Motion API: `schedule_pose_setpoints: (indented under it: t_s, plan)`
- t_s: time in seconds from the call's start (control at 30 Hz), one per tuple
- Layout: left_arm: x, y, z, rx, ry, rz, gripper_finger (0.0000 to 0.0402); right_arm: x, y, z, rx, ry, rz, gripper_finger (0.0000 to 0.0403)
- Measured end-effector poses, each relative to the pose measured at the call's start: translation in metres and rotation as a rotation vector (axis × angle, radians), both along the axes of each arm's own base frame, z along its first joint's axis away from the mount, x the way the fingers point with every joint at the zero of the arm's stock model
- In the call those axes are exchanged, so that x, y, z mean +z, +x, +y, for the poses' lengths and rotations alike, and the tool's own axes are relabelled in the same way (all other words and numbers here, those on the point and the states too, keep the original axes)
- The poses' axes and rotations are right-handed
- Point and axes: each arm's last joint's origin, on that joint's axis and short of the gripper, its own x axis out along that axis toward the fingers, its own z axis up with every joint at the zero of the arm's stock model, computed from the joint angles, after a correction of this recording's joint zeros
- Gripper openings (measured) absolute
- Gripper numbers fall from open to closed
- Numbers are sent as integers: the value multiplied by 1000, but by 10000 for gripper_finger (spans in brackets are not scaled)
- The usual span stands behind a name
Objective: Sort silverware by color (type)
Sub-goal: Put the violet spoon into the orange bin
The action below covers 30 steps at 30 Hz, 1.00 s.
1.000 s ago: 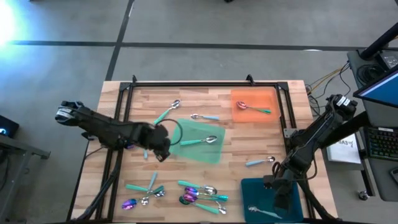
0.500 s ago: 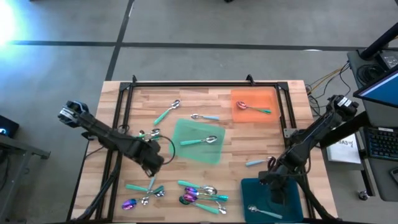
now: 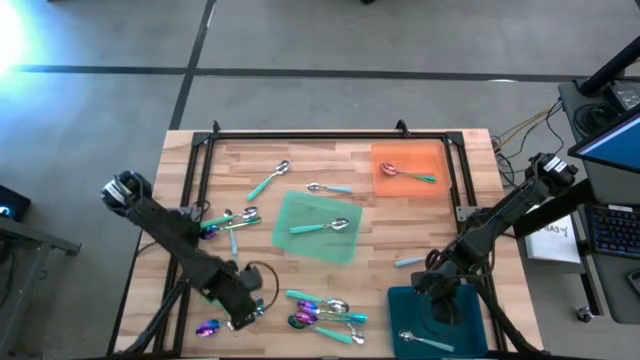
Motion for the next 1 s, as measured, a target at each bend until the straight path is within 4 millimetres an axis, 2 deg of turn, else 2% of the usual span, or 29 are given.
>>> schedule_pose_setpoints:
  t_s: [0.1,0.4,0.77,1.0]
  plan:
    - [-8,0,-11,13,-17,-5,130,0,0,0,-1,-3,-4,146]
    - [-35,2,-22,58,44,78,130,0,2,-2,-10,-3,-7,146]
    - [-47,4,-25,44,87,112,130,0,3,-3,-12,-23,-35,146]
    - [-46,6,-27,47,64,85,130,0,3,-3,-10,-33,-50,146]
